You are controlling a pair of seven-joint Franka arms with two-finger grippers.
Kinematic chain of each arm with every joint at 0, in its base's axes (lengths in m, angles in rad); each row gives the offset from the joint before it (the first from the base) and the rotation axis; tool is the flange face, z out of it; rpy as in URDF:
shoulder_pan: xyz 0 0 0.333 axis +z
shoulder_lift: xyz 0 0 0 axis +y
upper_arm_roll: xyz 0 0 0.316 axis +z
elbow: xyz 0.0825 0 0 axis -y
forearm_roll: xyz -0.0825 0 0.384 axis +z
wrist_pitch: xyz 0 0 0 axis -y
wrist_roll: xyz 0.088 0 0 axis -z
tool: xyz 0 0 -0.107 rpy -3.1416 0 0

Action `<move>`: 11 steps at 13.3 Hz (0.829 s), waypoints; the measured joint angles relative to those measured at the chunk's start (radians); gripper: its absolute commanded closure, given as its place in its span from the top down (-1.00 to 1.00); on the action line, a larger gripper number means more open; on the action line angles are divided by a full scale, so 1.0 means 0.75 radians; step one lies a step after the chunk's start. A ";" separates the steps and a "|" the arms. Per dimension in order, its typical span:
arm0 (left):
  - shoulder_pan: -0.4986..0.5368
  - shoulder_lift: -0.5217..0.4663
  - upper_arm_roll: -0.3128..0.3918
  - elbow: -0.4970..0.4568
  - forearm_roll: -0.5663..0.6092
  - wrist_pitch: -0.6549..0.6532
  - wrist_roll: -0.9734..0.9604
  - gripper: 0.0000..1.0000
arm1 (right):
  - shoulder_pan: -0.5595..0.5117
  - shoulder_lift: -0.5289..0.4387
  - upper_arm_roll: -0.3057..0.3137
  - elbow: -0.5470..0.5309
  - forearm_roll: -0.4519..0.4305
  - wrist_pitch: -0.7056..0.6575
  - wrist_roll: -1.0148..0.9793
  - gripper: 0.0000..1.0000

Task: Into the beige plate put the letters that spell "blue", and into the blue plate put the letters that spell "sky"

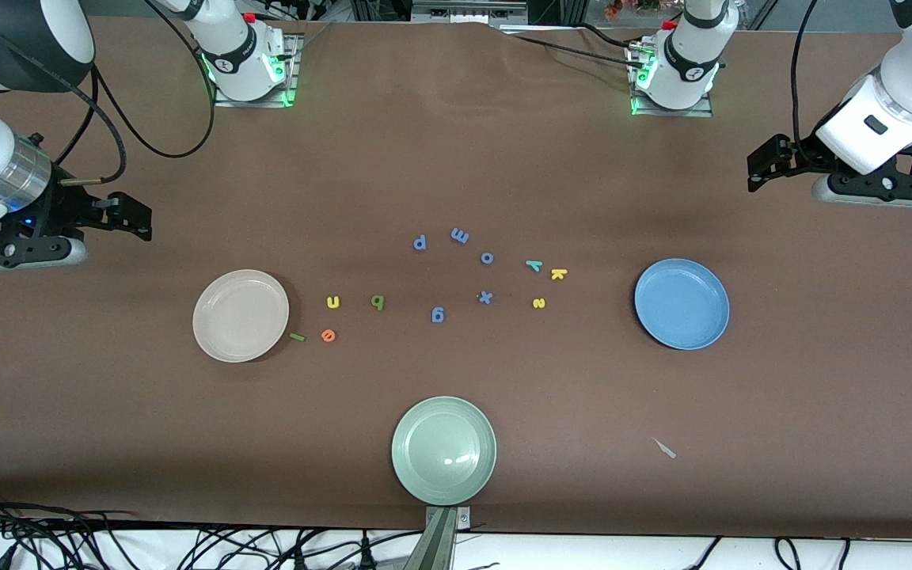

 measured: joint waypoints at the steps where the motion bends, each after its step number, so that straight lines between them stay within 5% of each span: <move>1: 0.000 0.002 0.000 0.004 0.000 0.000 0.000 1.00 | 0.000 0.000 0.000 0.000 0.000 0.000 0.000 1.00; 11: 0.000 0.036 0.002 0.040 0.000 0.000 0.000 1.00 | 0.000 0.000 0.000 0.000 0.000 0.000 0.000 1.00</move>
